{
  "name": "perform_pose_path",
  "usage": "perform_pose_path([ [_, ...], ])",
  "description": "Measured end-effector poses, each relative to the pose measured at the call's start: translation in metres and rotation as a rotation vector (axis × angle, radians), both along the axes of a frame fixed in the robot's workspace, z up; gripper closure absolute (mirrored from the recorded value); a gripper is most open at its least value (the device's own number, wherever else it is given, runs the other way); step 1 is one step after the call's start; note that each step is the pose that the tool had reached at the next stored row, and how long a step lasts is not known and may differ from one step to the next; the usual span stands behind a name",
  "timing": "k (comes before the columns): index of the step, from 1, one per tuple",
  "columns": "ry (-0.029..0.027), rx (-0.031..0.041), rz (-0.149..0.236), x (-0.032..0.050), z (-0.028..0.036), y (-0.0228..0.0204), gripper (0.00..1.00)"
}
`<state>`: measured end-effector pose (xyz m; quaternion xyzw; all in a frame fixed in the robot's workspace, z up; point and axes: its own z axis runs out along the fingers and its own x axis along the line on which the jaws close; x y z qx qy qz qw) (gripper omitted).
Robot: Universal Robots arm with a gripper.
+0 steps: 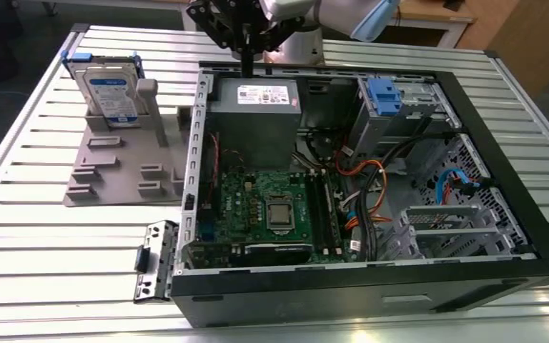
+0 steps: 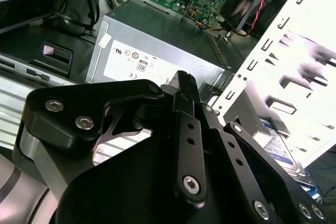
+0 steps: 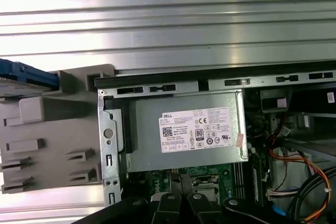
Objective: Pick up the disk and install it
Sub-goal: 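Reach for the disk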
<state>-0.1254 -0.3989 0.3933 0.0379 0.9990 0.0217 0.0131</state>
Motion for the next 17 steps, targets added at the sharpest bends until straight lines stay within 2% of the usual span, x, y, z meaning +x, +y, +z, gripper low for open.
perform_pose_path([
  [17, -0.0001, 0.0, 0.0, -0.0102, 0.0, 0.0, 0.9],
])
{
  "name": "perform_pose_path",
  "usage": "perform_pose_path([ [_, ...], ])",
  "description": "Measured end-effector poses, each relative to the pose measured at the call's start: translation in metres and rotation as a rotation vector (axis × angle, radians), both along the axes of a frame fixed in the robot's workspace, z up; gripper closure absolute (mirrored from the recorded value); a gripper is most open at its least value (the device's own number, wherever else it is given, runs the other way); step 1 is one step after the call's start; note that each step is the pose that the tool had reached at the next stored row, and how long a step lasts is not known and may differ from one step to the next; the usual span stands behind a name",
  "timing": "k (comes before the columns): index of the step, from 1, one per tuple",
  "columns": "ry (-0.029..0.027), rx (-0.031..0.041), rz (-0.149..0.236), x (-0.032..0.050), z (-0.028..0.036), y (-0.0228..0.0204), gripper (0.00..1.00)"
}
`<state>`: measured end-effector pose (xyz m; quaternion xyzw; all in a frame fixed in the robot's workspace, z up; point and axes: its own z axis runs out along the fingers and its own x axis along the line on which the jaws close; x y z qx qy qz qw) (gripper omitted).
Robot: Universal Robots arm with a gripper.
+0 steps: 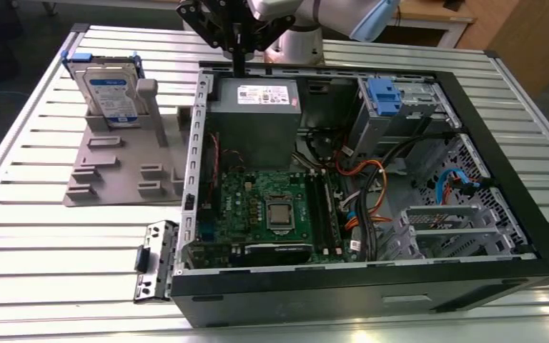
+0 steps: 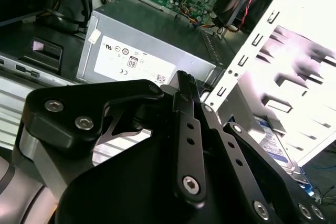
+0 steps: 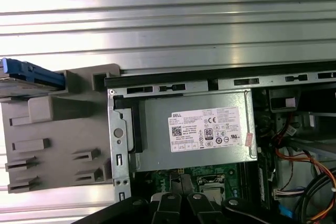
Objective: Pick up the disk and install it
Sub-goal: 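Reach for the disk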
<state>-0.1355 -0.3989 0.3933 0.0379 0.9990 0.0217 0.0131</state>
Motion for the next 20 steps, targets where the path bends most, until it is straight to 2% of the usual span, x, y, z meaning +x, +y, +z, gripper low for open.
perform_pose_path([
  [20, -0.0001, 0.0, 0.0, -0.0102, 0.0, 0.0, 0.9],
])
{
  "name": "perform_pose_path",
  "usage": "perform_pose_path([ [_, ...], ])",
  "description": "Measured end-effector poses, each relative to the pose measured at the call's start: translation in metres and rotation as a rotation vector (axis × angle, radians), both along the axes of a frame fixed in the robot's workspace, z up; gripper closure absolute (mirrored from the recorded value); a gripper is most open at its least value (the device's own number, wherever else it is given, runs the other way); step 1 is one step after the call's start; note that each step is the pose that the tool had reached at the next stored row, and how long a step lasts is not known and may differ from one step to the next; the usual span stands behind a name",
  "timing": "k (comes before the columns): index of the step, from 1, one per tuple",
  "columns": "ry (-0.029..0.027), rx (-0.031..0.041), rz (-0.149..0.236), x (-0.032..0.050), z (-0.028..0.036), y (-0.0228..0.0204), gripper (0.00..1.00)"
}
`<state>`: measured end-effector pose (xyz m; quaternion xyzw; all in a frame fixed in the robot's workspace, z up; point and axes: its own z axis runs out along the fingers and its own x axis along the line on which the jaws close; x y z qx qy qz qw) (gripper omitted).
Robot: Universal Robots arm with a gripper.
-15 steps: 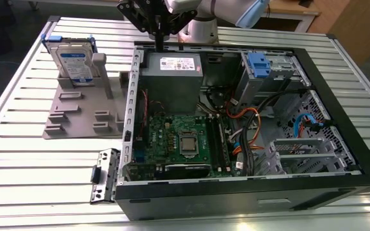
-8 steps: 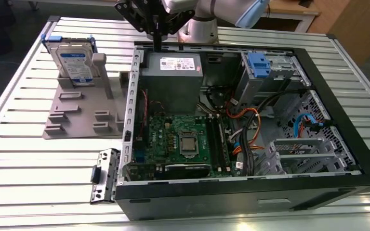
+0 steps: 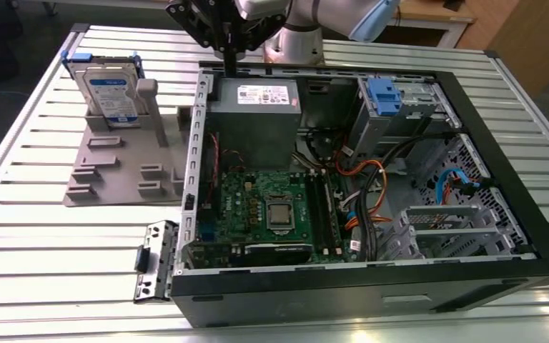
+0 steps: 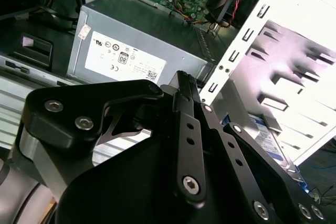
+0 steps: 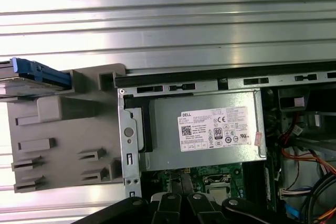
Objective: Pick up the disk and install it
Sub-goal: 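Reach for the disk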
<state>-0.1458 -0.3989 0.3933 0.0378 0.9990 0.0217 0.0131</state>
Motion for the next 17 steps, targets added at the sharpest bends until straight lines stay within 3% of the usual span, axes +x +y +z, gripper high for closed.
perform_pose_path([
  [17, 0.0, 0.0, 0.0, -0.0098, 0.0, 0.0, 0.9],
])
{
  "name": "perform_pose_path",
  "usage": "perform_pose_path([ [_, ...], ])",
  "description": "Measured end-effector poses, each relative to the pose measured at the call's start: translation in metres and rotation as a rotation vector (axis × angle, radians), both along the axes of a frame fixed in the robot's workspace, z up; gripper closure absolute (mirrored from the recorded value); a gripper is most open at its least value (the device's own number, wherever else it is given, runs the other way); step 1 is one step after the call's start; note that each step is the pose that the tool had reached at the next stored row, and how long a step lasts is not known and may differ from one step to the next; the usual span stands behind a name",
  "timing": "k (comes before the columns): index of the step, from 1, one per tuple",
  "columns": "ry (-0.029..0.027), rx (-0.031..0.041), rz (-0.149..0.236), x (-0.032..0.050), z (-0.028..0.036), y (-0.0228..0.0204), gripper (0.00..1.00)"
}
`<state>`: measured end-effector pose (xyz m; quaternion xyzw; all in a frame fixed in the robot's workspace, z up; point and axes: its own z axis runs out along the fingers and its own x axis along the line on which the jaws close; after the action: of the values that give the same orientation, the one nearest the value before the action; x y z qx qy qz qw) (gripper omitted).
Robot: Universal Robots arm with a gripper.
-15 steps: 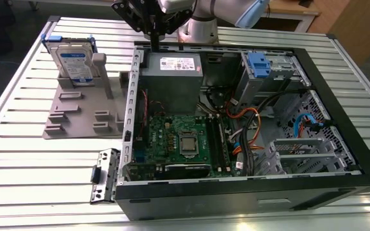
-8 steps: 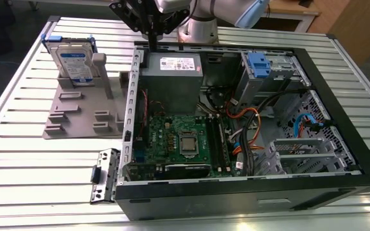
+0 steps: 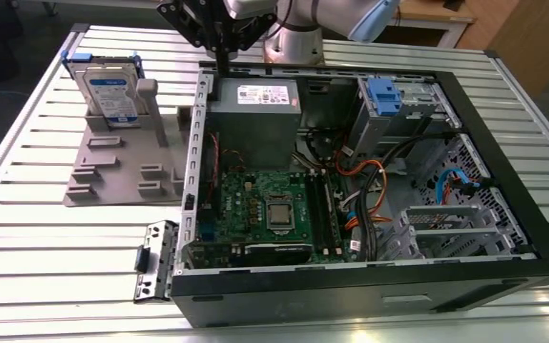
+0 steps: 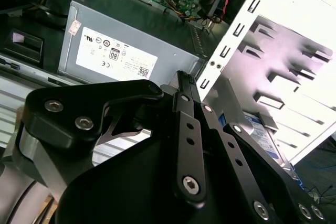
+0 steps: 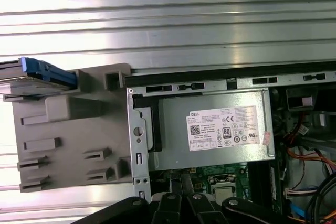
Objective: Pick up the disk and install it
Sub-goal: 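Reach for the disk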
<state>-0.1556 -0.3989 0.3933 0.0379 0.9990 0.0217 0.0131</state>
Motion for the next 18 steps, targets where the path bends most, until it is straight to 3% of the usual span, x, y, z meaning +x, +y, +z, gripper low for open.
perform_pose_path([
  [18, 0.0, 0.0, 0.0, -0.0117, 0.0, 0.0, 0.9],
])
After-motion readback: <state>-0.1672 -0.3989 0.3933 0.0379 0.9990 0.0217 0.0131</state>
